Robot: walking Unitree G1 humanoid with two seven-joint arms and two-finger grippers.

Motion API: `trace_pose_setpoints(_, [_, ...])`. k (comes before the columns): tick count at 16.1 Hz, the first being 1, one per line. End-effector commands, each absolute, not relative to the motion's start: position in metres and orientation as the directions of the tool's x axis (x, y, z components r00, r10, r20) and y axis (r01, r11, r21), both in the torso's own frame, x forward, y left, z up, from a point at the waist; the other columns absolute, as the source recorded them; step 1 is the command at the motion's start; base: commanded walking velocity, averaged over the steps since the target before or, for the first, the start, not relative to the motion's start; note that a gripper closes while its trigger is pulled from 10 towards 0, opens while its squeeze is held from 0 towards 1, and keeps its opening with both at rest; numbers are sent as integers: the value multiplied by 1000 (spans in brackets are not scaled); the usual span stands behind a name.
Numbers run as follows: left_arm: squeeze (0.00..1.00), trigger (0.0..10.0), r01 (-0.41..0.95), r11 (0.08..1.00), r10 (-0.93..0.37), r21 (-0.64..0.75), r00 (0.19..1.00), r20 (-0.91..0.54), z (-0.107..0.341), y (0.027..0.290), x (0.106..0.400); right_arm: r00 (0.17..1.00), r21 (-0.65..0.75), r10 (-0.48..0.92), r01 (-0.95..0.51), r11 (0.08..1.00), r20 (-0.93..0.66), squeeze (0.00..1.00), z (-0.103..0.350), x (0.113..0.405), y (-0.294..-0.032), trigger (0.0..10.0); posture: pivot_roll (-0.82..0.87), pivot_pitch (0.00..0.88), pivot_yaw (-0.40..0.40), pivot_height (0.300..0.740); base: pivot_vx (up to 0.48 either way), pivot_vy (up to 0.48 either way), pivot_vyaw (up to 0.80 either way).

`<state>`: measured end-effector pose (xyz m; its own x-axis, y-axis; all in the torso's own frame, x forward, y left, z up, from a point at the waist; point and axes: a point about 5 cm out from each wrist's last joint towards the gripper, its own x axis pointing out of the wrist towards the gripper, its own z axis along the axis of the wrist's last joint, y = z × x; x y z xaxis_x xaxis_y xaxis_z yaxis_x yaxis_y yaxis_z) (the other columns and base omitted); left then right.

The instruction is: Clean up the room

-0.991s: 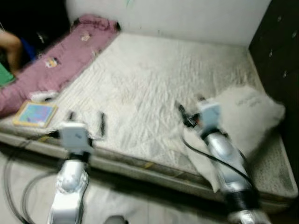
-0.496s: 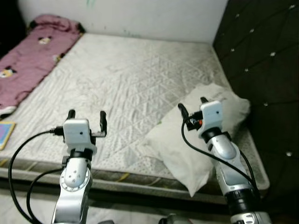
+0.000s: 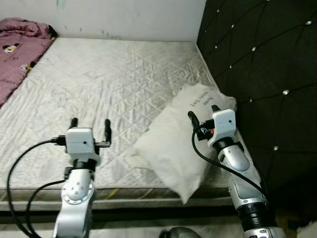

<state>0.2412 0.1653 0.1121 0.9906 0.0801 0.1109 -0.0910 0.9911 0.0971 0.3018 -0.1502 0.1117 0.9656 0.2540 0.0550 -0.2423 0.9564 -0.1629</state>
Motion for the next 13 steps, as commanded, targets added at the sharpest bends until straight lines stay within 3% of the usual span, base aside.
trace_pose_setpoints(1, [0, 10000, -77, 993, 68, 88, 992, 102, 112, 161, 242, 968, -171, 244, -232, 958, 54, 0, 113, 303, -154, 10000, -67, 2, -8, 740, 0, -398, 0])
trace_pose_setpoints(5, [0, 10000, -128, 987, 119, 101, 989, 94, 110, 165, 242, 970, -120, 239, -232, 965, 49, 0, 113, 306, -151, 10000, -59, 0, -12, 740, 0, -99, 0])
trace_pose_setpoints(8, [0, 10000, -166, 981, 162, 97, 986, 42, 105, 170, 241, 986, -65, 161, -164, 984, -46, 0, 102, 310, -156, 10000, -56, 0, -11, 740, 0, 0, 0])
trace_pose_setpoints(9, [0, 10000, -141, 989, 140, 48, 990, 28, 104, 169, 240, 986, -62, 152, -156, 986, -64, 0, 99, 310, -157, 10000, -56, 0, -11, 740, 0, 0, 0])
trace_pose_setpoints(13, [0, 10000, -160, 984, 155, 81, 986, 62, 105, 172, 239, 986, -129, 155, -161, 978, -60, 0, 101, 313, -149, 10000, -48, 0, -9, 740, 0, 0, 0])
